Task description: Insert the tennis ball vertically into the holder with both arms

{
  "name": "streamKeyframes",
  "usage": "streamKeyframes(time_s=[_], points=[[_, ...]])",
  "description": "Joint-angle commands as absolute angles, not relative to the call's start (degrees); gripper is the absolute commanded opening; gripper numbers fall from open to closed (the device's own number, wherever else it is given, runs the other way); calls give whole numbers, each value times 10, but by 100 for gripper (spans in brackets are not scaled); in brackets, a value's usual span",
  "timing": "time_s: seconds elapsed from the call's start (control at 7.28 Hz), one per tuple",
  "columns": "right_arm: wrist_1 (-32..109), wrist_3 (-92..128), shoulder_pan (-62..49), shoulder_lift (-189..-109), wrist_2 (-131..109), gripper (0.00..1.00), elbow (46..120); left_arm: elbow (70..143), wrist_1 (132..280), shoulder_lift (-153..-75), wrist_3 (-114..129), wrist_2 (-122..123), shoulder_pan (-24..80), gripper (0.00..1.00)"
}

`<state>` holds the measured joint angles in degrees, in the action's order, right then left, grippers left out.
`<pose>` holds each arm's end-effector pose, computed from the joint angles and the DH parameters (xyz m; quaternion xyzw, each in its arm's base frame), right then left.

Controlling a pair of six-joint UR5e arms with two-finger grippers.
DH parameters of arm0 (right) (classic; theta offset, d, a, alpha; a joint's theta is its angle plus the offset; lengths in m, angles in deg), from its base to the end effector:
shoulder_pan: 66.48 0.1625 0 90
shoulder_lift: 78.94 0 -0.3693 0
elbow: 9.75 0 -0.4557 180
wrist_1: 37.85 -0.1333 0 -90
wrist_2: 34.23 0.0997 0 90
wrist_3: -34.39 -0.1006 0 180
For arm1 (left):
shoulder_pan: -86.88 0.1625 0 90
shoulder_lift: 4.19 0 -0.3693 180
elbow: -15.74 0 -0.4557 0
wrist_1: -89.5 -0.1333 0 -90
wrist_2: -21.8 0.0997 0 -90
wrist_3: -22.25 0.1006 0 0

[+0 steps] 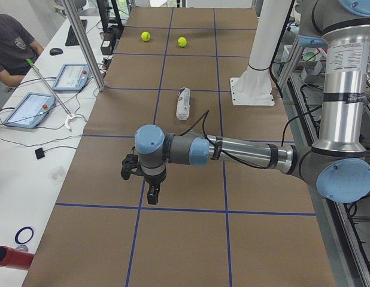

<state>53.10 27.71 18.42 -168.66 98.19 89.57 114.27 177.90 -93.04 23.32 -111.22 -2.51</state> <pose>0.0153 -0.5645 0.5142 0.0329 -0.3661 -0.0145 0.9299 -0.0588 -0.5518 0.5363 0.0484 0.3660 0.0321 0.9288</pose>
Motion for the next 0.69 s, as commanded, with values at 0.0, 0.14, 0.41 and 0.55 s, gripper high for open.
streamKeyframes(time_s=[0.0,0.14,0.41,0.55], points=[[530,277,184,-1687,983,100,894,1144,1801,-927,229,-1114,-25,100],[530,276,184,-1687,983,100,893,1146,1801,-928,229,-1114,-25,100],[530,276,183,-1686,983,100,892,1146,1823,-937,236,-1114,-20,100],[530,276,183,-1686,983,100,889,1138,1877,-937,237,-1114,-7,100]])
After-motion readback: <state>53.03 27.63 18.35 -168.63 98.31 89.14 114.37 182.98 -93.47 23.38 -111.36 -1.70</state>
